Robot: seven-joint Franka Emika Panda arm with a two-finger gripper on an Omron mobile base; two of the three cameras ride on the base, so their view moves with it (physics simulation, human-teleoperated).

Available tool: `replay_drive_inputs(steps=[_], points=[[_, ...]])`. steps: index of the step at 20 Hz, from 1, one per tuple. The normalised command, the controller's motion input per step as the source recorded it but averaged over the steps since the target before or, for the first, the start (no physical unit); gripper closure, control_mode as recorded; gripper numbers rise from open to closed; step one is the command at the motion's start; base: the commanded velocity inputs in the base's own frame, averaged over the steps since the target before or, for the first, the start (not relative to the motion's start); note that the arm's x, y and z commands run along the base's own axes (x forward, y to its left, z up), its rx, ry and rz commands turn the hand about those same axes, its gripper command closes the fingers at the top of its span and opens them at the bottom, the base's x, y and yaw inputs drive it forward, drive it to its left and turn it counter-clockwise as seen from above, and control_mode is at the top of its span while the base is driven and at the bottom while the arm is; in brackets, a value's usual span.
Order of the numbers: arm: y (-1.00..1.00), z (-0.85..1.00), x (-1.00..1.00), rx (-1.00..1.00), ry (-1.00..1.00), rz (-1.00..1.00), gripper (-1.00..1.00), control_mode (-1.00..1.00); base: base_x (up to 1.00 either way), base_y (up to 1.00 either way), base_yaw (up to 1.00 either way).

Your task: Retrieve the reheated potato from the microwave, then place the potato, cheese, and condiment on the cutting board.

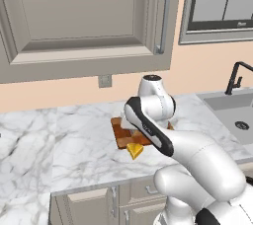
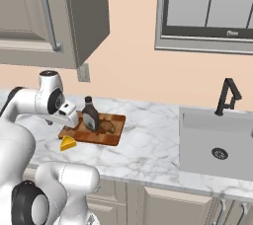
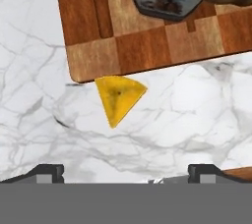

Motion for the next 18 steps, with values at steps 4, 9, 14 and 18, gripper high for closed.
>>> replay_drive_inputs(steps=[4, 9, 14, 18], points=[[0.20, -0.20, 0.20, 0.00, 0.00, 0.00, -1.00, -1.00, 0.00, 0.00, 0.00], [0.17, -0.20, 0.17, 0.00, 0.00, 0.01, -1.00, -1.00, 0.00, 0.00, 0.00], [0.02, -0.23, 0.09, 0.00, 0.00, 0.02, -1.00, -1.00, 0.00, 0.00, 0.00], [-0.03, -0.22, -0.03, 0.00, 0.02, 0.00, -1.00, -1.00, 0.00, 0.00, 0.00]])
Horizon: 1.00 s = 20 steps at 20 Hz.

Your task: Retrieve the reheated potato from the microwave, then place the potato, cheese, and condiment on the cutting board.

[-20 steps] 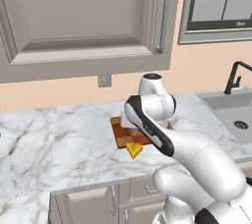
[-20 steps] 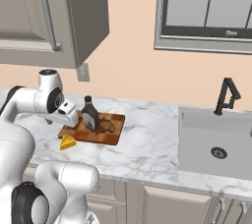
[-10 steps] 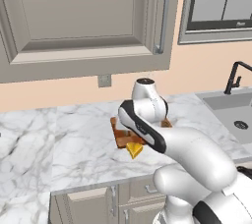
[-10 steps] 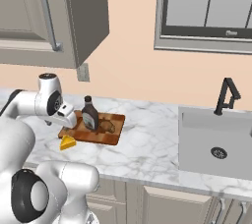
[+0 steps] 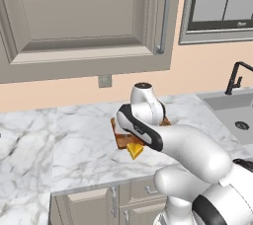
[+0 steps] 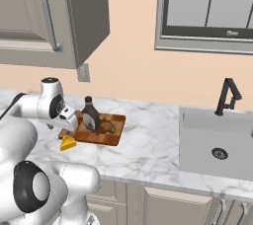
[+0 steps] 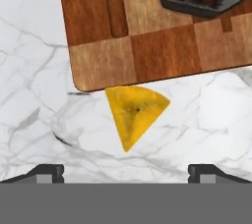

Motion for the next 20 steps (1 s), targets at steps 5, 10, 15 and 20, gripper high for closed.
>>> replay_drive_inputs(steps=[5, 10, 15, 20], points=[[-0.02, -0.28, -0.02, 0.00, 0.01, 0.00, -1.00, -1.00, 0.00, 0.00, 0.00], [-0.05, -0.33, 0.01, 0.00, 0.00, 0.00, -1.00, -1.00, 0.00, 0.00, 0.00], [-0.07, -0.30, 0.05, 0.00, 0.00, 0.00, -1.00, -1.00, 0.00, 0.00, 0.00], [0.00, -0.29, 0.15, 0.00, 0.03, 0.00, -1.00, -1.00, 0.00, 0.00, 0.00]])
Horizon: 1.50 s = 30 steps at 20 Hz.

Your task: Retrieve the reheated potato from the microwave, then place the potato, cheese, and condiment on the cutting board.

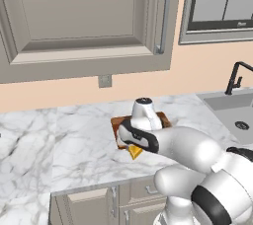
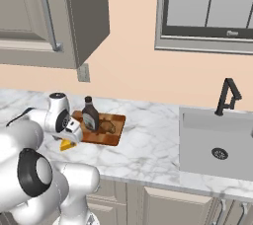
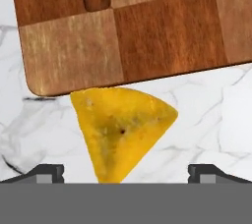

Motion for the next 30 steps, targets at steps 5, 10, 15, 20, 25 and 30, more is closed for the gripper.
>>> replay_drive_inputs(steps=[5, 10, 15, 20, 25, 30], points=[[0.06, -0.25, 0.19, 0.00, 0.02, 0.00, -1.00, -1.00, 0.00, 0.00, 0.00], [0.03, -0.16, 0.09, 0.00, 0.03, 0.00, -1.00, -1.00, 0.00, 0.00, 0.00], [0.01, -0.19, 0.03, 0.00, 0.01, 0.00, -1.00, -1.00, 0.00, 0.00, 0.00], [0.00, -0.05, -0.03, 0.00, 0.00, 0.00, 1.00, -1.00, 0.00, 0.00, 0.00], [-0.01, 0.02, -0.18, 0.00, 0.00, 0.00, 1.00, -1.00, 0.00, 0.00, 0.00], [0.00, 0.27, -0.19, 0.00, 0.00, 0.00, 1.00, -1.00, 0.00, 0.00, 0.00]])
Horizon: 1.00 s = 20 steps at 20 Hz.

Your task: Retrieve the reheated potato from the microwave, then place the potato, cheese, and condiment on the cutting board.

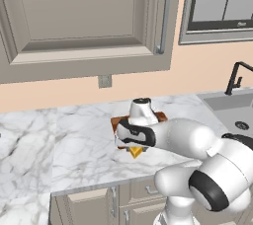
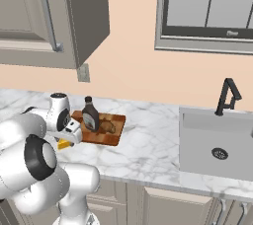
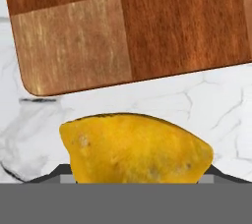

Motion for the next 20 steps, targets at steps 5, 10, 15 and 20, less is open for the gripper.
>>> replay_drive_inputs(steps=[5, 10, 15, 20], points=[[0.00, 0.44, 0.06, 0.00, 0.00, 0.00, 1.00, -1.00, 0.00, 0.00, 0.00], [0.12, 0.25, 0.36, 0.00, -0.04, 0.00, 1.00, -1.00, 0.00, 0.00, 0.00], [0.24, 0.11, 0.39, 0.00, -0.02, 0.00, 1.00, -1.00, 0.00, 0.00, 0.00], [0.10, 0.00, 0.43, 0.00, 0.01, 0.00, 1.00, -1.00, 0.00, 0.00, 0.00]])
